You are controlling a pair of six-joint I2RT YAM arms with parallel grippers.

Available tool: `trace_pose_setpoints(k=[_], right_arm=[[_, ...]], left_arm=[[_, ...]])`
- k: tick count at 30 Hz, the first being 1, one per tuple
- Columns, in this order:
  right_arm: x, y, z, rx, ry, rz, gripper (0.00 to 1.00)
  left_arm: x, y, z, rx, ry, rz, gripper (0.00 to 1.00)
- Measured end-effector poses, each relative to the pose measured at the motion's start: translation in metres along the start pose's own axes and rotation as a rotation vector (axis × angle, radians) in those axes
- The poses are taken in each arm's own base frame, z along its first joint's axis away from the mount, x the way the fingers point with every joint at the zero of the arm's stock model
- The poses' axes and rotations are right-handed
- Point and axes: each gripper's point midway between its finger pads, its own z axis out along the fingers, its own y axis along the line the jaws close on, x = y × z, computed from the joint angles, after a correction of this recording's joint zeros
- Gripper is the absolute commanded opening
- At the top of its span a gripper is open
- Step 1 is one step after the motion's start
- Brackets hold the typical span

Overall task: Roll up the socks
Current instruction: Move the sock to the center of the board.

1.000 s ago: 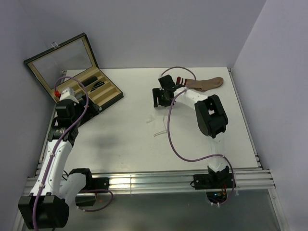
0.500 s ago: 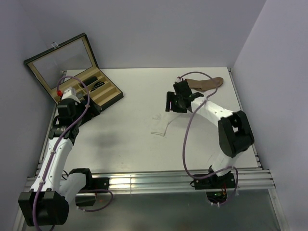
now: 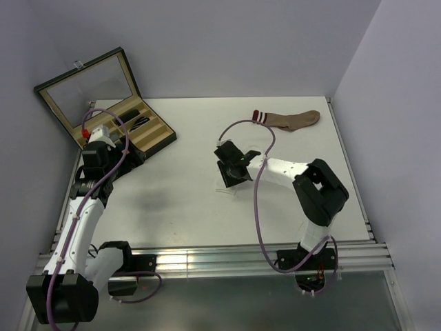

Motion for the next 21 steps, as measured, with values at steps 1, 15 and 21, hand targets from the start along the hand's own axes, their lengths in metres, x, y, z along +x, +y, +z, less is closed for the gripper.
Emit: trace_pose_setpoints(k=[1,15,21], right_arm=[[0.002,-0.001,0.003,0.007,0.009,-0.008,0.43],[-0.026,0.022,0.038,-0.011,0.018,-0.027,0.44],[-0.033,0.023,0.027,-0.027,-0.02,-0.057,0.46]], left_arm=[[0.0,0.0,0.0,0.0,0.0,0.0,0.99],[0.0,0.0,0.0,0.001,0.001,0.0,0.99],[0.002,0.001,0.002,-0.004,0.01,-0.001,0.99]])
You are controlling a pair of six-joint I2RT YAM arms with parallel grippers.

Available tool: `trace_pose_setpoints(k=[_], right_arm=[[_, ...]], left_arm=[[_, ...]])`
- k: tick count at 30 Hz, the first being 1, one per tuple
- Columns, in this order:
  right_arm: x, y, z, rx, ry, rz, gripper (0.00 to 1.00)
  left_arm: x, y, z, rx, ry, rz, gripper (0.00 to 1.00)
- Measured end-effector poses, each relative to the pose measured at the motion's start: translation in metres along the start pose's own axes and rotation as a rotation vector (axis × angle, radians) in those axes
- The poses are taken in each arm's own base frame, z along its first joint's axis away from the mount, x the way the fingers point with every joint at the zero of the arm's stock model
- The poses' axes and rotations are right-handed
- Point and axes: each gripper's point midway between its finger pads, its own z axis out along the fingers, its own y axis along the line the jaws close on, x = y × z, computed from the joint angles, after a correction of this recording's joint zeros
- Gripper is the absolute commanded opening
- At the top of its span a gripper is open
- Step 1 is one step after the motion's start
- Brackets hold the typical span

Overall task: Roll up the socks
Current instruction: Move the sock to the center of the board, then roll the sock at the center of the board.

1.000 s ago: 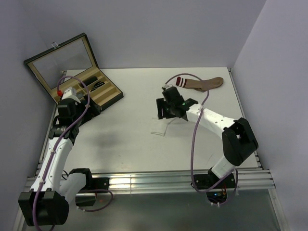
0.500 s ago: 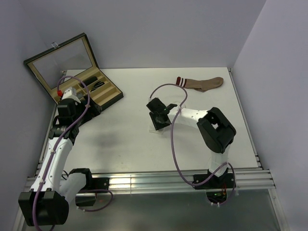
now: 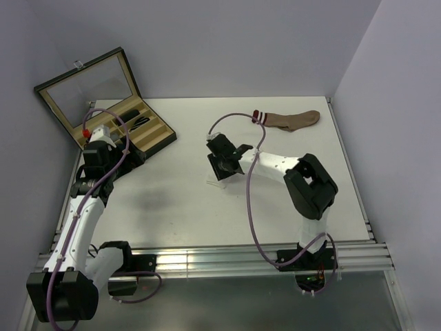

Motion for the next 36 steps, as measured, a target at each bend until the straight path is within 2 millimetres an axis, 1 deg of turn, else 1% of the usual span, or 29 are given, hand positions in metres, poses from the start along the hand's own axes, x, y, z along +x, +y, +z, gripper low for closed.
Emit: trace_pose_setpoints(k=[3,5,8,11,13,20,27,36], right_arm=[[-0.003,-0.001,-0.018,-0.01,-0.049,-0.063,0.47],[-0.004,0.001,-0.029,-0.015,-0.078,-0.121,0.48],[0.001,0.01,-0.037,-0.029,-0.101,-0.222,0.5],[0.014,0.016,-0.036,-0.038,-0.085,-0.328,0.51],[0.019,0.015,-0.035,-0.038,-0.073,-0.387,0.52],[0.018,0.012,-0.034,-0.038,-0.072,-0.516,0.52],[0.03,0.011,-0.02,-0.035,-0.024,-0.598,0.52],[0.041,0.013,-0.007,-0.03,0.011,-0.643,0.52]], left_arm=[[0.001,0.001,0.002,-0.004,0.007,-0.001,0.99],[0.002,0.001,0.002,-0.006,0.01,-0.001,1.0],[0.002,0.001,0.002,-0.006,0.009,-0.001,1.0],[0.002,0.001,0.002,-0.006,0.01,-0.001,0.99],[0.002,0.002,0.003,-0.007,0.012,-0.001,0.99],[0.006,0.004,0.006,-0.015,0.028,-0.002,1.0],[0.007,0.005,0.008,-0.018,0.035,-0.003,1.0],[0.008,0.004,0.008,-0.013,0.041,-0.004,0.99]])
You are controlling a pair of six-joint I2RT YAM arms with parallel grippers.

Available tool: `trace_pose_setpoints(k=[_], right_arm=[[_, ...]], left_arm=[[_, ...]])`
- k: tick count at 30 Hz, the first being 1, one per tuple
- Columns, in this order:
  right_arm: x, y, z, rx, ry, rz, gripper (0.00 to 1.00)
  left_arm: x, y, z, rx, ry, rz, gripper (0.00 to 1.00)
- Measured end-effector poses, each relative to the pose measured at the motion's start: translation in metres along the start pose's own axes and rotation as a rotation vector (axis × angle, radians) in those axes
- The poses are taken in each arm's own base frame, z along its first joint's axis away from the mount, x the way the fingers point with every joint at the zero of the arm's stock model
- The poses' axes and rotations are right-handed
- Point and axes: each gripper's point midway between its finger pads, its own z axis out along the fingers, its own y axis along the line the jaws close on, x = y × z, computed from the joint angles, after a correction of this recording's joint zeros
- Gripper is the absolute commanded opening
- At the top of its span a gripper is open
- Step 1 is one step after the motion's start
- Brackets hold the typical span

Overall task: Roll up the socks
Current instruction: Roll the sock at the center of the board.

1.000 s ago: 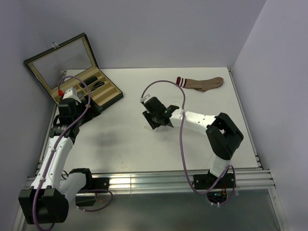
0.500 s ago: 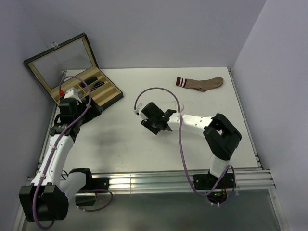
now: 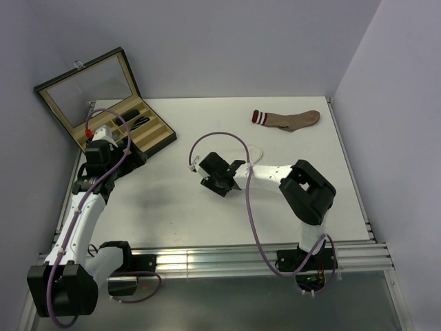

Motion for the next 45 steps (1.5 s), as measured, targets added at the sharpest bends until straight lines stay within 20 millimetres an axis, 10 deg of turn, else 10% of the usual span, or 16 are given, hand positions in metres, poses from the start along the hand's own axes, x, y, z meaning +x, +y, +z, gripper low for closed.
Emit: trace_pose_setpoints(k=[13,24,40,45], right_arm=[[-0.008,-0.006,0.005,0.042,-0.025,-0.01,0.45],[-0.012,0.0,0.008,0.013,-0.039,-0.002,0.0],[-0.063,0.044,0.009,-0.302,-0.114,0.289,0.0],[-0.063,0.031,0.011,-0.425,-0.111,0.479,0.0]], left_arm=[[0.0,0.0,0.0,0.0,0.001,0.0,0.99],[0.001,-0.002,0.0,0.01,0.006,0.0,1.0],[0.038,-0.054,-0.001,0.117,0.098,0.002,0.99],[0.061,-0.072,0.005,0.153,0.127,-0.05,0.98]])
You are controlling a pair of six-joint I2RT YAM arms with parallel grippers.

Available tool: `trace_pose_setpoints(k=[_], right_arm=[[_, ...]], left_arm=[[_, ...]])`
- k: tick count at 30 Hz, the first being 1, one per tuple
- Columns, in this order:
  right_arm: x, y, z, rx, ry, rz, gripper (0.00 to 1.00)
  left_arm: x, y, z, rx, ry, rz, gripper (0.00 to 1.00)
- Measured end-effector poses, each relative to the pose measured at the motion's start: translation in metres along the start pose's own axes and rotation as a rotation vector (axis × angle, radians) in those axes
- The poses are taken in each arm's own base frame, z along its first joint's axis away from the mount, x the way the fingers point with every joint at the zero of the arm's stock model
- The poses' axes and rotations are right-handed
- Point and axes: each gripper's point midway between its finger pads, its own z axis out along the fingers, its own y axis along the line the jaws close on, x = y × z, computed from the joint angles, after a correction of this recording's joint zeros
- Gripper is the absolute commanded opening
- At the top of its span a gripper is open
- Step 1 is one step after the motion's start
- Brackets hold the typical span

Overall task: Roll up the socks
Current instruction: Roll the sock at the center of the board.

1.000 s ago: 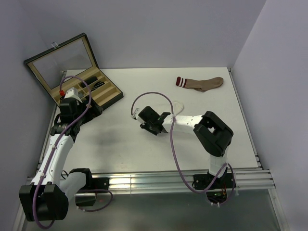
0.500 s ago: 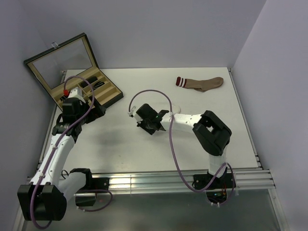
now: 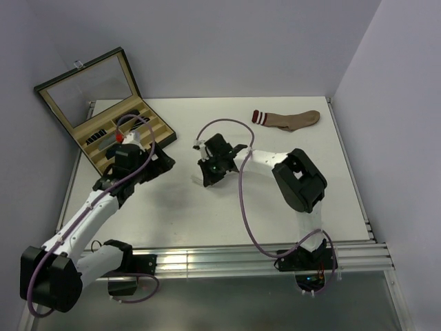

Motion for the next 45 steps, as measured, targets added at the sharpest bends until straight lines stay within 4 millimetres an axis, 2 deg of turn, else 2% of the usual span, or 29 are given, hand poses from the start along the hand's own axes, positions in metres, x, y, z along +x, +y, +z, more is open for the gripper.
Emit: trace_pose_setpoints(k=[6,10,15,22,33,37,45], right_arm=[[-0.008,-0.018,-0.003,-0.164,-0.013,0.236,0.0],[-0.012,-0.022,-0.002,-0.28,-0.015,0.352,0.0],[-0.008,-0.023,0.001,-0.392,0.006,0.464,0.0],[-0.008,-0.024,0.001,-0.463,0.023,0.539,0.0],[-0.008,-0.024,0.0,-0.475,0.029,0.555,0.0],[-0.006,-0.024,0.002,-0.48,0.035,0.563,0.0],[-0.005,-0.022,0.002,-0.494,0.041,0.565,0.0]], left_arm=[[0.045,-0.01,0.024,0.014,0.098,-0.057,0.94],[0.062,-0.022,0.036,0.03,0.117,-0.084,0.88],[0.074,-0.034,0.051,0.046,0.119,-0.104,0.75],[0.099,-0.025,0.079,-0.025,0.181,-0.113,0.53],[0.115,-0.017,0.106,-0.093,0.227,-0.096,0.28],[0.124,-0.009,0.113,-0.123,0.244,-0.092,0.27],[0.119,-0.019,0.122,-0.08,0.219,-0.105,0.3]])
